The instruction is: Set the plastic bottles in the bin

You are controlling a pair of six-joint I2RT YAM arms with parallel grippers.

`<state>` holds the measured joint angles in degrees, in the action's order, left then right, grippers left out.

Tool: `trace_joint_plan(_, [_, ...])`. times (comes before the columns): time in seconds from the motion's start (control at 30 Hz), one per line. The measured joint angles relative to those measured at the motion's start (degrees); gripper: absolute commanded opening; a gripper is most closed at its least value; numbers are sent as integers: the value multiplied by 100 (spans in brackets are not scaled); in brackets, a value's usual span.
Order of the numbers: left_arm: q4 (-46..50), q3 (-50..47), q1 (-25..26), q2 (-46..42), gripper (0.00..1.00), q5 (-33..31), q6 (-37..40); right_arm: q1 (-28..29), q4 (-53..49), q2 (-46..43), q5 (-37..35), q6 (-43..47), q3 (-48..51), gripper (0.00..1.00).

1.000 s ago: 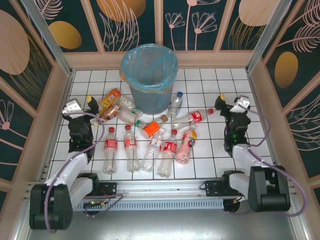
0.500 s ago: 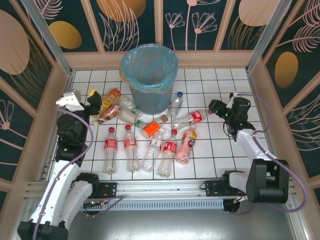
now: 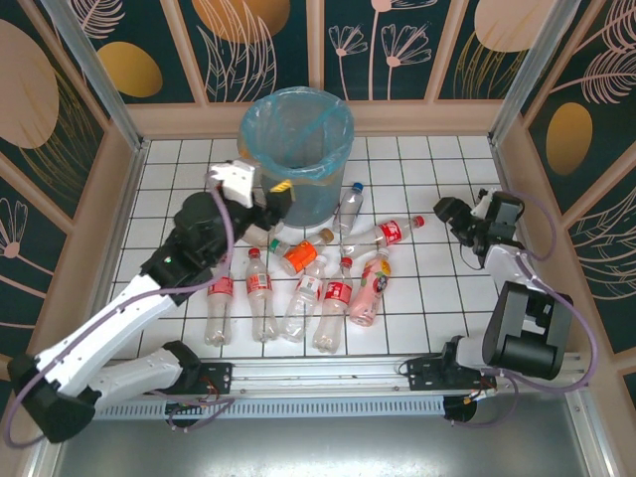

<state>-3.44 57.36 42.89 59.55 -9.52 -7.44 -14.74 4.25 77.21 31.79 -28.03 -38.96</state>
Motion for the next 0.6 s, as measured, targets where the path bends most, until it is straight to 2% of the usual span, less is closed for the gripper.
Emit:
trace_joint_plan(0.17, [68,787,726,1207,70,-212,190,-146,28,234,470,-74,0,70])
trace_joint_plan(0.27, [90,1145,1012,1945,69,-131,177,-168,118,422,713,-111,0,69])
trace_joint_plan(0.43, [146,1578,1113,2990,68,221,-59,-173,332,927,1027,-225,0,66])
trace_joint_plan(0.6, [216,1781,1113,3530,69,387,-326,-136,479,1392,1200,-297,0,66])
